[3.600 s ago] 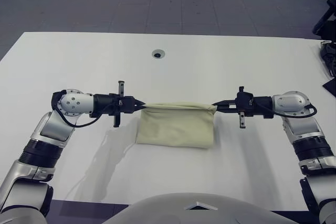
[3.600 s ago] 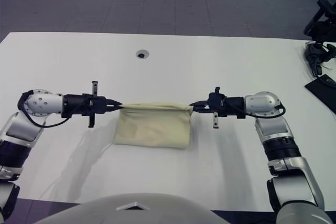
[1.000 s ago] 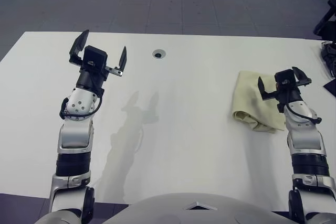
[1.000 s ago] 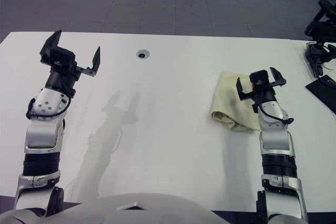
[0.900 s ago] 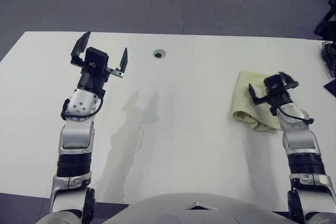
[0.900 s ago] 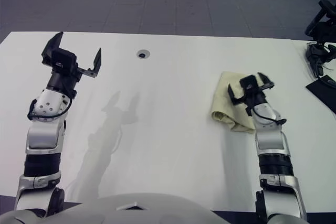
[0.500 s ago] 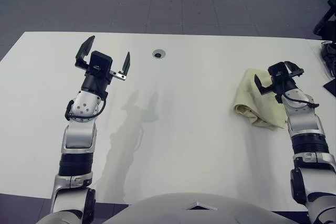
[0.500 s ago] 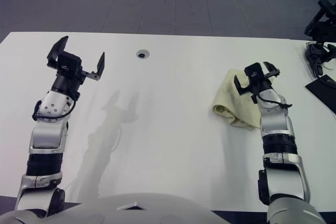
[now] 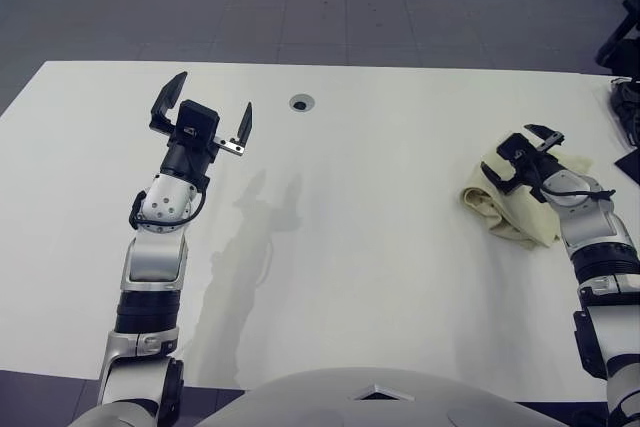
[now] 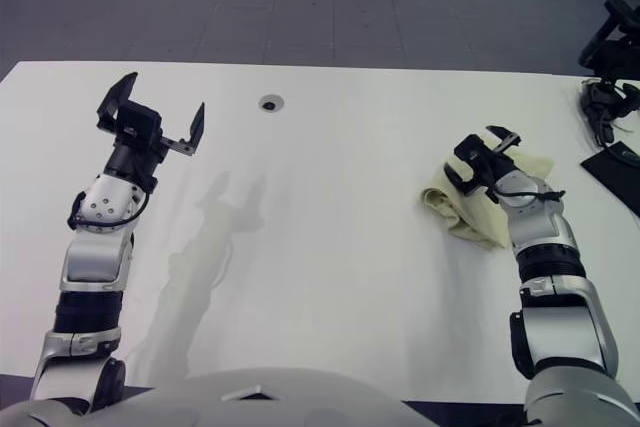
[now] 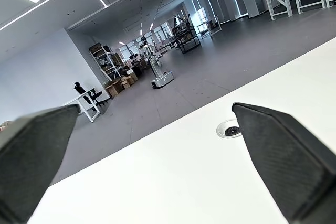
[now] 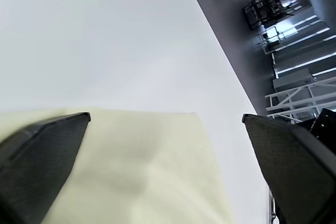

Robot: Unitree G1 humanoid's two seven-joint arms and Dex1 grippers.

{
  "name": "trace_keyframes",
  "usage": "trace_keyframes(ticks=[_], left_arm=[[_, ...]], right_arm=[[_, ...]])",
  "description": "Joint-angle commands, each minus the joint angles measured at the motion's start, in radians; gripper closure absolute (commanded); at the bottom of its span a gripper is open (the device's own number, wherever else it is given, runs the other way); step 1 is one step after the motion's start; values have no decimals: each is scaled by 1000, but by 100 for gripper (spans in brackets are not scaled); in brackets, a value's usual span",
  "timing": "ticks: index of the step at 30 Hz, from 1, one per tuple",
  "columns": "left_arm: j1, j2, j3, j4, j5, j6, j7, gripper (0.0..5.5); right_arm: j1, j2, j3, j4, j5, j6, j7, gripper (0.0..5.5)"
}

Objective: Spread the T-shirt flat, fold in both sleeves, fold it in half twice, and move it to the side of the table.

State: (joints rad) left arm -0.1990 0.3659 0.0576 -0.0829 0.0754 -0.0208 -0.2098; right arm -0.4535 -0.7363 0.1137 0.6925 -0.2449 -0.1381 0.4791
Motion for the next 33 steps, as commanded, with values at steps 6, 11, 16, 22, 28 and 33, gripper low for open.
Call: trace_keyframes(ticks=[6, 11, 16, 22, 28, 33], left_arm=[[-15, -1, -4, 15, 3, -7, -3, 13], [-14, -1, -7, 17, 4, -6, -5, 13], [-11, 1, -7, 18, 3, -7, -6, 13], [-5, 4, -11, 23, 4, -12, -10, 13], [-6, 3, -13, -12, -10, -17, -25, 13], [-20, -20, -3, -46, -40, -21, -24, 13]], right_arm=[[148, -32, 84, -133, 35, -87, 236, 10], [194, -82, 111, -183, 44, -130, 328, 10], [238, -120, 125, -229, 78, -157, 420, 10], [172, -74, 81, -235, 91, -167, 325, 10], [82, 1, -36, -415, 270, -36, 307, 10], [9, 73, -84, -558, 404, 115, 299, 10]])
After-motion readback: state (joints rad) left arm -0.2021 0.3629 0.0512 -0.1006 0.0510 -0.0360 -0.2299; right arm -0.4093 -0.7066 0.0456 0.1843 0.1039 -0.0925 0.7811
